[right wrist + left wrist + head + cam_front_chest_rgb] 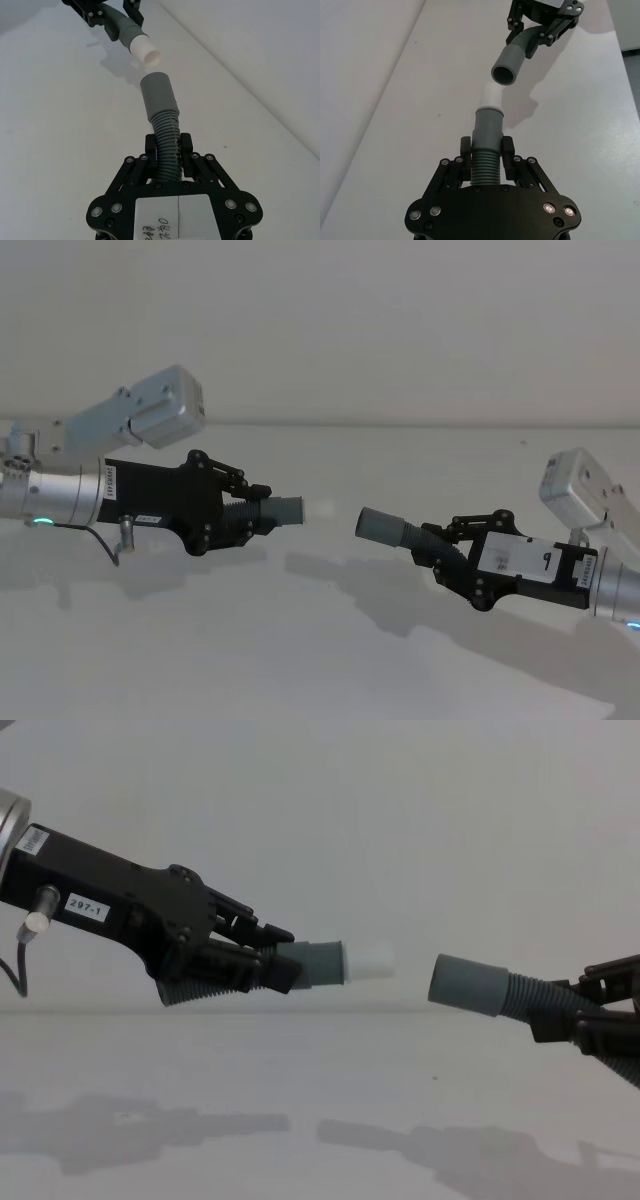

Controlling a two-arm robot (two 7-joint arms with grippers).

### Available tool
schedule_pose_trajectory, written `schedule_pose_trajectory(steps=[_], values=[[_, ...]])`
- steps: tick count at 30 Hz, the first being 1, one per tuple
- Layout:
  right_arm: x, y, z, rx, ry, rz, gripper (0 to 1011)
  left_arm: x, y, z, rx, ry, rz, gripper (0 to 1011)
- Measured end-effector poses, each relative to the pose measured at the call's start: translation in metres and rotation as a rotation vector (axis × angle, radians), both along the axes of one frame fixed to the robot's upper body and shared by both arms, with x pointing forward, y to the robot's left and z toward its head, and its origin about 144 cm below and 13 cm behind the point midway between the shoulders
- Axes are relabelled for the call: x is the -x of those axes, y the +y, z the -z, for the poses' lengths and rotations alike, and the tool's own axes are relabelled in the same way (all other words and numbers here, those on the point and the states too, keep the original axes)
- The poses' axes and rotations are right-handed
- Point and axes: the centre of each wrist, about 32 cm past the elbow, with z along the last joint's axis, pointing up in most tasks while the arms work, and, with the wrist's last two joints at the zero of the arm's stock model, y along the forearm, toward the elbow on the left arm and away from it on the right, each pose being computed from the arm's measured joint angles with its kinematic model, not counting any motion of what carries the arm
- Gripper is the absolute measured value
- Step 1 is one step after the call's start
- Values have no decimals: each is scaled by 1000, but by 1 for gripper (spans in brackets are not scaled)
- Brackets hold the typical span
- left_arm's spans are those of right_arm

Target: Use both hands to pick up one end of the pipe from the table, align the ends, and insert them.

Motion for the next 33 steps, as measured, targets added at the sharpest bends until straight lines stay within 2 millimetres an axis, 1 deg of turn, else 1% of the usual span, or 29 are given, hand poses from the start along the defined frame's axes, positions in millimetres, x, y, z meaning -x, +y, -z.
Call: schedule_pose_trajectory(steps=[14, 33], values=[[2, -3, -2, 6, 0, -19, 274, 4, -4, 1, 2, 6, 16, 351], [3, -3, -4, 9, 6, -40, 274, 4, -8, 3, 3, 14, 29, 351]])
